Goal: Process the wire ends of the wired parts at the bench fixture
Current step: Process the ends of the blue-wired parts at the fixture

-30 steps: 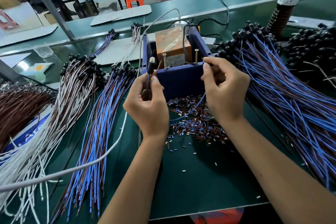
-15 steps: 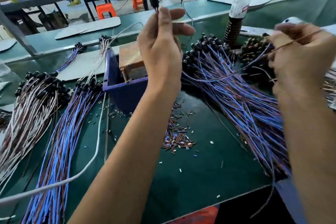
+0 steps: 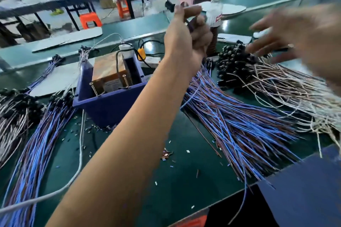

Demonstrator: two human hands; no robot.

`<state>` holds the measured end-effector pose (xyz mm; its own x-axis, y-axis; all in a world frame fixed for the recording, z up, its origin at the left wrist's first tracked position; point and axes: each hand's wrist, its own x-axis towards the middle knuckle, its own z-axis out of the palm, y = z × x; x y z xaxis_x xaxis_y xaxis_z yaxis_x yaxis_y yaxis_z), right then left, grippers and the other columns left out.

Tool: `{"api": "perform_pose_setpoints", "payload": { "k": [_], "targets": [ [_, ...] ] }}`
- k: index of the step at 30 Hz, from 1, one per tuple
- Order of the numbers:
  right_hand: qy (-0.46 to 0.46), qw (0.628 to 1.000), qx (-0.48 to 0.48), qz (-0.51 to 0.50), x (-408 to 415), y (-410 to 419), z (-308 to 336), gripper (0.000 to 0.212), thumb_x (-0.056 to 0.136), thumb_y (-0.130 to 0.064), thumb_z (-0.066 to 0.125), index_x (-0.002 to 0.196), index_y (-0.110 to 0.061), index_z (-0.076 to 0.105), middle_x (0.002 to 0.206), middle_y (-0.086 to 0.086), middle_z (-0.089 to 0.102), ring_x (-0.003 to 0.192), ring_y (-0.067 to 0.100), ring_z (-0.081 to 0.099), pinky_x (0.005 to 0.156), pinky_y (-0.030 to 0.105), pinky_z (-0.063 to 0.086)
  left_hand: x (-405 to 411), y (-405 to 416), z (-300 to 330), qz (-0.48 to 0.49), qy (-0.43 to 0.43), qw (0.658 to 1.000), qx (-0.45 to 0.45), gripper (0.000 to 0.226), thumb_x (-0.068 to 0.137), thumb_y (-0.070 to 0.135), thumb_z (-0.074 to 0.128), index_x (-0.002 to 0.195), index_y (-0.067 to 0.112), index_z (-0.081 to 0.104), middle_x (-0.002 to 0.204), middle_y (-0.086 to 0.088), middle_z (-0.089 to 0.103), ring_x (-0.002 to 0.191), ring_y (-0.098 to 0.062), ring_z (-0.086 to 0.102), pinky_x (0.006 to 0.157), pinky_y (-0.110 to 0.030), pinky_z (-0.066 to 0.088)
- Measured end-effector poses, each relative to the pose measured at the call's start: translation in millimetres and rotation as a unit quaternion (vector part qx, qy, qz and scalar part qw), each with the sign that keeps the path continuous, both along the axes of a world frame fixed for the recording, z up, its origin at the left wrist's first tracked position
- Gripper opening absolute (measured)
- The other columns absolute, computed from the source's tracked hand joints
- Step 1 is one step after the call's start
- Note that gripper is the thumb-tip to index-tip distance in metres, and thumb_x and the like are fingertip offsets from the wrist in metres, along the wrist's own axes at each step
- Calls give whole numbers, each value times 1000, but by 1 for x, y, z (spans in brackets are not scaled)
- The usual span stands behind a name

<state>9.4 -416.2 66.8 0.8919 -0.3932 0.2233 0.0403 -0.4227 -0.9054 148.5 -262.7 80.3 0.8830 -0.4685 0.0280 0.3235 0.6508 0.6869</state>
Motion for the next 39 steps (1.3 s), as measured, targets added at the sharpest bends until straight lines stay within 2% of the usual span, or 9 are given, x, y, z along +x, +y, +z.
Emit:
{"api": "perform_pose_setpoints", "payload": {
  "k": [4, 9, 12, 16, 21, 25, 29, 36, 39],
  "targets": [
    [42, 987, -13, 153, 22, 45, -8, 54, 88, -61, 60, 109, -14, 75, 103, 7, 80, 108, 30, 74, 102, 53, 55, -5, -20, 10, 5, 23, 997, -72, 33, 109, 15, 35, 81, 5, 50, 52, -3, 43, 32, -6, 26, 31, -16, 19],
    [-13, 980, 154, 126, 28, 42, -8, 25, 105, -18, 58, 86, -14, 74, 66, 1, 72, 56, 16, 69, 60, 30, 62, 13, -25, 18, 8, 67, 992, -104, 39, 112, 16, 31, 80, 5, 52, 66, -8, 46, 42, -10, 35, 36, -16, 31],
    [-26, 999, -34, -17, 19, 18, -4, 25, 105, -27, 60, 87, -15, 73, 52, -5, 60, 40, 9, 48, 50, 24, 44, 20, -17, 7, 60, -15, 992, 112, 41, 113, 30, 38, 85, 6, 58, 68, -8, 60, 53, -16, 53, 47, -22, 46],
    [-9, 948, -264, -177, 14, -6, -6, 17, 96, -39, 66, 91, -23, 71, 65, -3, 69, 55, 8, 61, 58, 23, 39, 38, -14, -22, 144, -198, 864, 440, 46, 111, 37, 42, 82, 7, 61, 73, -11, 66, 64, -29, 68, 60, -35, 57],
    [160, 934, -312, -68, 25, 8, -43, 4, 89, -28, 80, 87, -25, 82, 74, -4, 73, 67, 12, 66, 62, 25, 44, 56, -8, -65, 135, -294, 668, 670, 54, 107, 49, 46, 77, 6, 60, 86, -12, 70, 90, -35, 68, 77, -37, 51],
    [286, 902, -325, 1, 32, 8, -57, 32, 94, -41, 75, 121, -24, 76, 110, 1, 77, 92, 18, 64, 80, 25, 42, 55, -2, -77, 112, -252, 747, 606, 63, 107, 50, 46, 64, 9, 68, 70, -11, 76, 64, -25, 69, 84, -42, 60],
    [356, 869, -336, 66, 19, -2, -36, 72, 85, -65, 69, 147, -31, 55, 130, -7, 69, 108, 14, 63, 93, 29, 45, 40, 19, -70, 98, -257, 774, 570, 62, 108, 49, 41, 68, 9, 67, 66, -5, 75, 42, -13, 60, 50, -23, 47],
    [205, 905, -371, 31, 19, 60, -9, 63, 71, -76, 61, 118, -36, 71, 92, -22, 71, 87, 8, 67, 77, 30, 49, -6, 110, -74, -304, -298, 652, 627, 47, 108, 40, 50, 83, 6, 70, 80, -8, 79, 44, -13, 61, 38, -17, 34],
    [181, 932, -291, 120, 38, 123, -18, 39, 78, -68, 67, 90, -33, 76, 73, -18, 73, 68, -1, 68, 67, 26, 53, -16, 151, -73, -325, -277, 631, 648, 41, 110, 30, 46, 92, 2, 71, 88, -7, 80, 53, -16, 69, 39, -15, 39]
  ]
}}
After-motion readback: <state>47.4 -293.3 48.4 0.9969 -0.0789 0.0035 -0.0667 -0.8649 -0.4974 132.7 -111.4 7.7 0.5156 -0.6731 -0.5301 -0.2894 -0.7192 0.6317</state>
